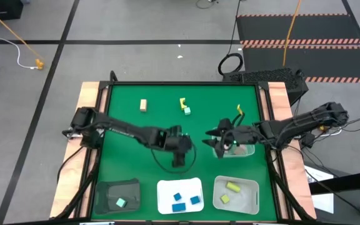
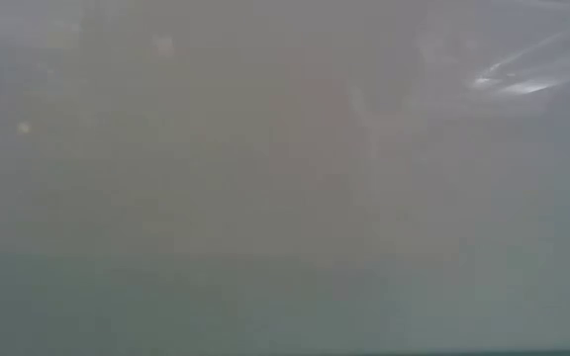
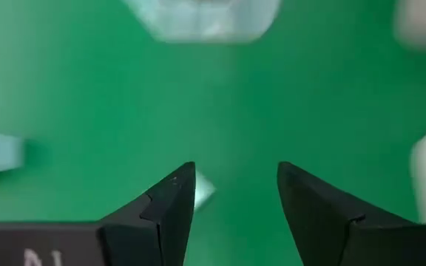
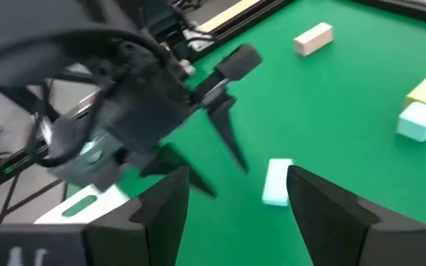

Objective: Sort & place blocks by color
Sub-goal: Put the bottom light blue block into the black bin

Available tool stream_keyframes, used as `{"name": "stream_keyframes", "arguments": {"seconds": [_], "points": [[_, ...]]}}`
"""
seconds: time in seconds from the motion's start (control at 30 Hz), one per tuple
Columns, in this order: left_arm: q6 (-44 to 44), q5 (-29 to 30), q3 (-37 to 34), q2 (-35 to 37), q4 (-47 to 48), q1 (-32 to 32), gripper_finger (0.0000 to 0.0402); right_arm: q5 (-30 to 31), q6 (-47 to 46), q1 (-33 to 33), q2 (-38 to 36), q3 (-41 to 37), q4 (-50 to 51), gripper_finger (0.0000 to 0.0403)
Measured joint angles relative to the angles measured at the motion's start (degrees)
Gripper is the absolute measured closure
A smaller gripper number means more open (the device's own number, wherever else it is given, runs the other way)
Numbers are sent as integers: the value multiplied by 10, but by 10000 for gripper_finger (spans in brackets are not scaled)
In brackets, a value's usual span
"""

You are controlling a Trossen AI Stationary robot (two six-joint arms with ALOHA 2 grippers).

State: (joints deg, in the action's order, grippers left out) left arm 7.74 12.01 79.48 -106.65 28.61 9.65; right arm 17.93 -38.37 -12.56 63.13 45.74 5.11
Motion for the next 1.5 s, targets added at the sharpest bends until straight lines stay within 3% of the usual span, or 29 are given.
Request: {"name": "stream_keyframes", "arguments": {"seconds": [0.17, 0.3, 0.53, 0.8, 1.33, 1.5], "points": [[-138, -7, 0, 0, 61, -61, 209, 0, 6, 33, 0, 0, 6, 183], [-217, -75, 0, -6, 70, -97, 211, 0, 16, 56, 0, 0, 15, 183], [-296, -88, -2, -22, 58, -116, 195, 0, 16, 88, 0, 0, 44, 183], [-271, -133, -1, -41, 38, -110, 174, 0, 30, 114, 0, 0, 60, 183], [-267, -146, 0, -117, 16, -113, 172, -17, 32, 130, 0, 0, 81, 183], [-252, -146, 0, -117, 28, -111, 219, -17, 31, 130, 0, 0, 83, 183]]}}
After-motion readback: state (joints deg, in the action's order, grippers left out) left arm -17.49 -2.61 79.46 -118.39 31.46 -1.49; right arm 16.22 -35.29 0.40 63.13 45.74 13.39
